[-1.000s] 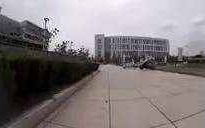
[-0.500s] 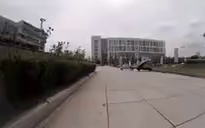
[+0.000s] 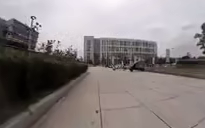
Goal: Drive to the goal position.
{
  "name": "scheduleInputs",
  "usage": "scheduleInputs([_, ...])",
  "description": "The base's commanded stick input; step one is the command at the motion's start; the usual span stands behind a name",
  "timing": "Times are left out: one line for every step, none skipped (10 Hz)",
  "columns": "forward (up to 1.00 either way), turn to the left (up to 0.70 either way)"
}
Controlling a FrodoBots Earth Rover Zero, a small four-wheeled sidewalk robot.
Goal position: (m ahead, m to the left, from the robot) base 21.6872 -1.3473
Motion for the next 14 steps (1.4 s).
scheduleInputs([0.70, -0.10])
scheduleInputs([0.70, -0.01])
scheduleInputs([0.70, 0.00])
scheduleInputs([0.70, 0.00])
scheduleInputs([0.70, 0.00])
scheduleInputs([0.70, 0.00])
scheduleInputs([0.70, 0.00])
scheduleInputs([0.70, 0.00])
scheduleInputs([0.70, 0.00])
scheduleInputs([0.70, 0.00])
scheduleInputs([0.70, 0.00])
scheduleInputs([0.70, 0.00])
scheduleInputs([0.70, 0.00])
scheduleInputs([0.70, 0.00])
